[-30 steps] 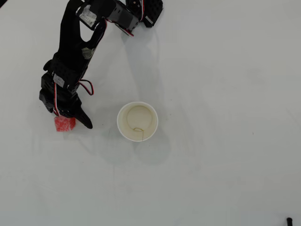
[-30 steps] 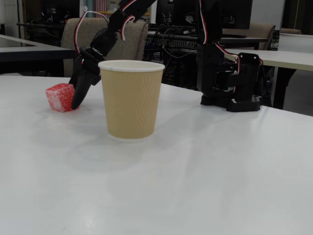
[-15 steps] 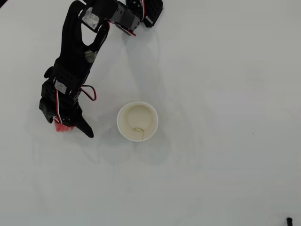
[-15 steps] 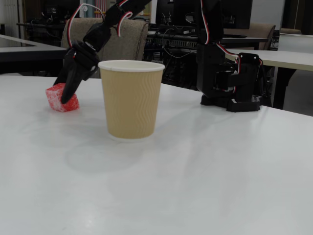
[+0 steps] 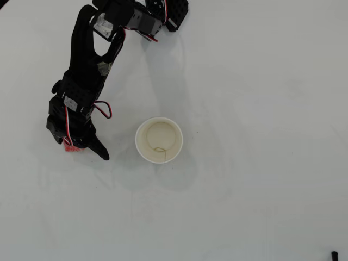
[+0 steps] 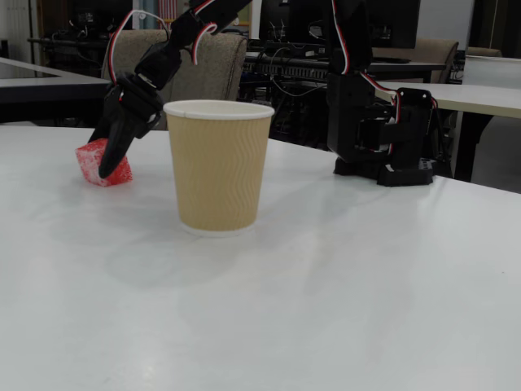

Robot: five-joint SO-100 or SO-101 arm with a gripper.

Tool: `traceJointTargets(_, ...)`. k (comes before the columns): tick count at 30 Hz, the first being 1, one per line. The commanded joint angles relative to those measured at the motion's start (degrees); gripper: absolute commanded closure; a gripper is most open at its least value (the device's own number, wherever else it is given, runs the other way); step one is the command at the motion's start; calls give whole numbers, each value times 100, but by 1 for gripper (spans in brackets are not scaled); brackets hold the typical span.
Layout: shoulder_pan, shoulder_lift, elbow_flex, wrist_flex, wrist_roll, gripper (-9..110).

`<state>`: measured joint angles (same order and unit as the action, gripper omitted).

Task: Grasp a red cube and put it in the cup.

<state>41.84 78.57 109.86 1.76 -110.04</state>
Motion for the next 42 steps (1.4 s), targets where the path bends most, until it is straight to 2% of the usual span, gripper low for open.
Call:
traceJointTargets(1,123,114,-422,-35,35,49)
traceJointTargets(17,264,202,-396,185,26,49)
traceJointTargets(19,264,202,-404,193,-9,54)
traceJointTargets(22,246,211,-404,193,26,71)
traceJointTargets(27,237,211,-404,193,26,72)
traceJointTargets(33,229,211,-404,185,26,83)
traceJointTargets(42,114,404,-343,202,88,86)
